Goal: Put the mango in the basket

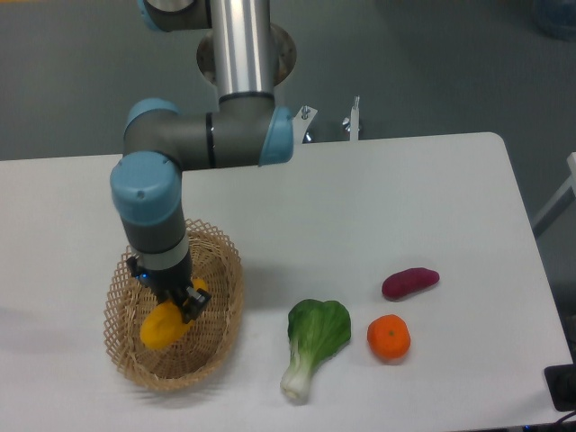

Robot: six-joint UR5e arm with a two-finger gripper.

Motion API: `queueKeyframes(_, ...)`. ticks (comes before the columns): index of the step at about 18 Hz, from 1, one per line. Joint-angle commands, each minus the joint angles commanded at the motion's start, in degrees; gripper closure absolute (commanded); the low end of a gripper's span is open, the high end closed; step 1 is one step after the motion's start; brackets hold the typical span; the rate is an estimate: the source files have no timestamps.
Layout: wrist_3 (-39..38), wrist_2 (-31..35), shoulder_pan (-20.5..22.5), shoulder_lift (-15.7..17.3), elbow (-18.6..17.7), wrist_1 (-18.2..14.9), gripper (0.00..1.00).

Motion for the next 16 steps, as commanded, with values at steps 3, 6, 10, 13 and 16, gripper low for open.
queueKeyframes(3,0.17,0.00,-0.09,0.09,-0.70,0.00,0.61)
queueKeyframes(6,0.26,-0.09,0.00,-0.17,-0.62,0.17,0.19)
queueKeyframes(10,-0.53,-0.26,0.00,0.79,0.00,0.61,0.00)
queueKeyframes(13,-0.53,0.00,0.17,1.93,0.26,0.70,0.00)
queueKeyframes(16,0.26,0.17,2.10,3.16,1.84,1.49,0.00)
